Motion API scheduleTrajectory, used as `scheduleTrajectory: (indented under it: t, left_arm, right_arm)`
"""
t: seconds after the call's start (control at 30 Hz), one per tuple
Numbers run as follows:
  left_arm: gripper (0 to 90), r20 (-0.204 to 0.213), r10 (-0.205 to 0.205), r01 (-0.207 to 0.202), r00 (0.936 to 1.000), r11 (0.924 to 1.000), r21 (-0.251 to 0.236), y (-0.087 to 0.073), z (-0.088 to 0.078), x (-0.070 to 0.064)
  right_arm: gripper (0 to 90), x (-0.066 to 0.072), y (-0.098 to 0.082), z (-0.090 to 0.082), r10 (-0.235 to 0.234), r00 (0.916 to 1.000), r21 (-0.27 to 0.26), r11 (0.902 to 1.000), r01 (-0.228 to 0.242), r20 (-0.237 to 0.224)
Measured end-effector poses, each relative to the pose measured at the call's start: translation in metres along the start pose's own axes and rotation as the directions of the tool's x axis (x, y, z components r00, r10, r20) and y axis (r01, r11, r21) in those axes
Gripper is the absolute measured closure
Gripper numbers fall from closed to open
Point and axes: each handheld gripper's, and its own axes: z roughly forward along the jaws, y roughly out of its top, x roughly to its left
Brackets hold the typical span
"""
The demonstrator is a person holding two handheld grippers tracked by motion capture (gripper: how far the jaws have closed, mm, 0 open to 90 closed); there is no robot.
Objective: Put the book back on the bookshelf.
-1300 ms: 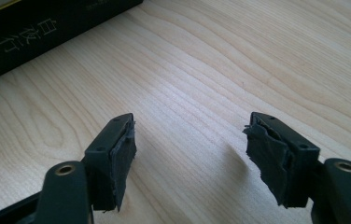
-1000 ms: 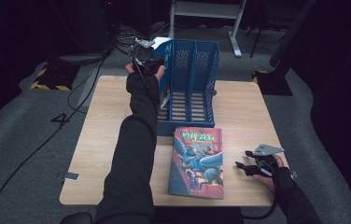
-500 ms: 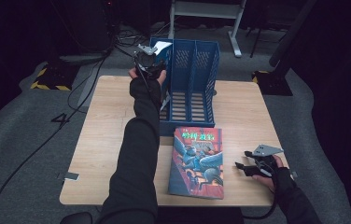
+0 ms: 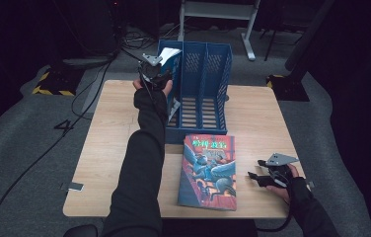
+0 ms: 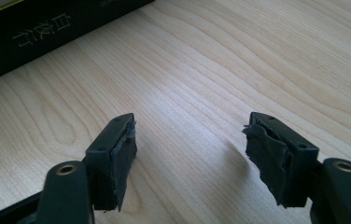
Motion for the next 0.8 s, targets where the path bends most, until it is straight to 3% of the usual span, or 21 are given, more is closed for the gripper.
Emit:
scheduleTrajectory:
  t: [0.13, 0.4, 0.47, 0.6, 0.8]
  left_arm:
    - [59.7, -0.003, 0.01, -0.01, 0.9999, 0.9999, 0.012, -0.005, -0.002, -0.001]
    - [59.2, 0.008, -0.029, 0.029, 0.9996, 0.9994, 0.018, -0.017, -0.009, 0.01]
    - [58.6, 0.01, 0.01, -0.01, 0.9999, 0.9991, 0.04, -0.018, -0.011, 0.009]
    - [56.7, 0.018, 0.042, -0.043, 0.9989, 0.9982, 0.041, -0.02, -0.015, 0.007]
    - [54.5, 0.026, 0.051, -0.053, 0.9983, 0.9977, 0.042, -0.025, -0.024, 0.01]
  right_arm:
    - [34.0, 0.0, 0.0, 0.0, -0.002, 1.0, 0.001, 1.0, 0.002, 0.0]
    - [34.1, 0.001, 0.0, 0.0, -0.003, 1.0, 0.0, 1.0, 0.003, 0.002]
    - [34.0, 0.001, 0.0, 0.0, -0.003, 1.0, 0.0, 1.0, 0.003, 0.003]
    - [34.1, 0.001, 0.0, 0.0, -0.003, 1.0, 0.0, 1.0, 0.003, 0.005]
    - [34.0, 0.001, 0.0, 0.0, -0.003, 1.0, 0.002, 1.0, 0.003, 0.006]
